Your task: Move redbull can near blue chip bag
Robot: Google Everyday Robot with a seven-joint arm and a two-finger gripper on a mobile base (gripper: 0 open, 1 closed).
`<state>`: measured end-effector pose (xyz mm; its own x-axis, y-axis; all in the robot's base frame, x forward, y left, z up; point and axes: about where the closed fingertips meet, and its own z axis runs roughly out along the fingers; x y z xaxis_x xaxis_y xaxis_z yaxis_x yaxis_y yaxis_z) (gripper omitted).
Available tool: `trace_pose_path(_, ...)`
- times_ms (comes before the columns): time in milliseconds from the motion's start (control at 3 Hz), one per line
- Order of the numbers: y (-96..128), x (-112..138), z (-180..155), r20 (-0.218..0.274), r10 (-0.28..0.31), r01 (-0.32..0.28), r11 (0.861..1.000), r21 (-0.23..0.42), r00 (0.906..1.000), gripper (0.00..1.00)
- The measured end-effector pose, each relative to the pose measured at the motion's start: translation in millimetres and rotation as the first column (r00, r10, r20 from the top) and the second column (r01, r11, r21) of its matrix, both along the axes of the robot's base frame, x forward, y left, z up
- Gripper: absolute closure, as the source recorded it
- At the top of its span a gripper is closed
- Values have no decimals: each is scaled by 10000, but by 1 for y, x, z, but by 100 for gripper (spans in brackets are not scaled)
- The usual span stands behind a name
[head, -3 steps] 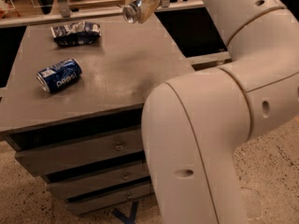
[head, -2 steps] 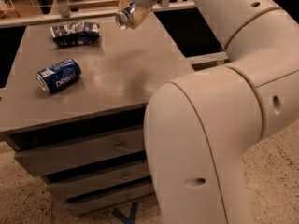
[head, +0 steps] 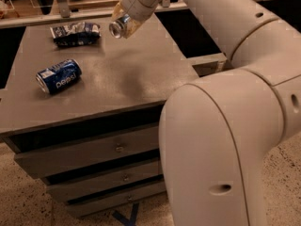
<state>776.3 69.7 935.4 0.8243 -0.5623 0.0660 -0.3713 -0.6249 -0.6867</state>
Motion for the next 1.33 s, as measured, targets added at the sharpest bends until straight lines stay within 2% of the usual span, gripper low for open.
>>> trace_pose_path(333,7,6,-16,-49,718,-717,9973,134,9974,100)
trace_pose_path(667,15,10,-25,23,1529,-1529,9882,88,9882,100)
trace_pose_path(1000,27,9,-28,235,2249,-2253,9741,165,9741,100)
trace_pose_path(1333,38,9,-31,427,2263,-2283,9724,489,9731,100)
